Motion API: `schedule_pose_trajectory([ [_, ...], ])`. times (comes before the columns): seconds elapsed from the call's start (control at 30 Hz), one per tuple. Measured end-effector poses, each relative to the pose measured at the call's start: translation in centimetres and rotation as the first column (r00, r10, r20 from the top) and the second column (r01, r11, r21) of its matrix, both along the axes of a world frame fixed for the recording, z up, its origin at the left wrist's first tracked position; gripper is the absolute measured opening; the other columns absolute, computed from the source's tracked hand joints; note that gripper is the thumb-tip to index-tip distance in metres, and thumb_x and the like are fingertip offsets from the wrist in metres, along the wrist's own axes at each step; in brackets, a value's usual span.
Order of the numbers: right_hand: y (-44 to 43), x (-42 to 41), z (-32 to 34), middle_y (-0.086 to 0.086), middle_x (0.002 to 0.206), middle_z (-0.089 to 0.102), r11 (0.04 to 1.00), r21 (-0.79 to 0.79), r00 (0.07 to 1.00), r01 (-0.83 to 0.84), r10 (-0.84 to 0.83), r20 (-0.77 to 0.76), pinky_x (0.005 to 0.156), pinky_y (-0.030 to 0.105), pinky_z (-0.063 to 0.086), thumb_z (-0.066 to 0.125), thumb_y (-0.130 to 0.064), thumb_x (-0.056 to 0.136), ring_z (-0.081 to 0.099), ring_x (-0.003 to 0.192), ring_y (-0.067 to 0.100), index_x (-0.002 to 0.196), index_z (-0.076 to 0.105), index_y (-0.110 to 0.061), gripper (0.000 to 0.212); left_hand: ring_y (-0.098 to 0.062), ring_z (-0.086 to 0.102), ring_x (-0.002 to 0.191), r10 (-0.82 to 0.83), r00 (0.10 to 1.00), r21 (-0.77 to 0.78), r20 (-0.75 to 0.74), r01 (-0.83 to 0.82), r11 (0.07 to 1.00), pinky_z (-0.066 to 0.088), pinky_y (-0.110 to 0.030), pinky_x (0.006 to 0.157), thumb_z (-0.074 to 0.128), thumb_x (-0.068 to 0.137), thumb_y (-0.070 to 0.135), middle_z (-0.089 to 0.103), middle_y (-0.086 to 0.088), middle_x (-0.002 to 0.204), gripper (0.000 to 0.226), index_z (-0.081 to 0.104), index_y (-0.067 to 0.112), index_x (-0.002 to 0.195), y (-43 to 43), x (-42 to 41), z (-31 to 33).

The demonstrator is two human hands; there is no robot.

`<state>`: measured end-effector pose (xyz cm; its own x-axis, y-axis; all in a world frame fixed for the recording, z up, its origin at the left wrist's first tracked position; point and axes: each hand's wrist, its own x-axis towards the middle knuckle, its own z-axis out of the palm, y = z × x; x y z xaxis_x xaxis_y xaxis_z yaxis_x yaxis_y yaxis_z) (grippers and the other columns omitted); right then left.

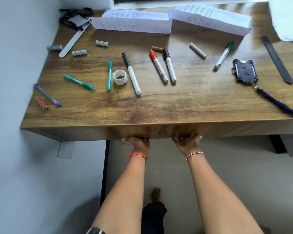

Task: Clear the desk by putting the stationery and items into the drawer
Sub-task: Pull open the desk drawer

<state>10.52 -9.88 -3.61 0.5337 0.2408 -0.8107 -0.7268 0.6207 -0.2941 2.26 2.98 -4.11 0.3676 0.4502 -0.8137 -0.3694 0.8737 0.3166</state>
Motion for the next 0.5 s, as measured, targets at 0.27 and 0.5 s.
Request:
schedule_pose_trajectory([
  [0.27,0.3,0.2,-0.6,0.004,0.048,0.051,0.995,-0.021,0.994,0.096,-0.096,-0.046,0.064,0.026,0.037,0.011,-0.049,0.093,0.035,0.053,0.019,0.05,0.049,-0.017,0.066,-0.027,0.037,0.134,-0.008,0.998,0.005,-0.062,0.009,1.0,0.031,-0.033,0.111,-0.005,0.085,0.07,0.037,-0.009,0.147,0.087,0.034,0.017,0.142,-0.4,0.3,0.4],
  [0.5,-0.3,0.0,-0.5,0.007,0.073,0.052,0.998,-0.063,1.0,0.028,-0.029,-0.011,0.063,0.029,0.042,0.021,-0.04,0.091,0.042,0.062,0.022,0.064,0.048,-0.017,0.044,-0.028,0.047,0.125,-0.057,0.998,-0.017,-0.017,0.056,0.998,0.048,-0.031,0.084,0.01,0.095,0.057,0.037,-0.009,0.147,0.068,0.036,0.016,0.142,0.7,-0.6,-0.8],
])
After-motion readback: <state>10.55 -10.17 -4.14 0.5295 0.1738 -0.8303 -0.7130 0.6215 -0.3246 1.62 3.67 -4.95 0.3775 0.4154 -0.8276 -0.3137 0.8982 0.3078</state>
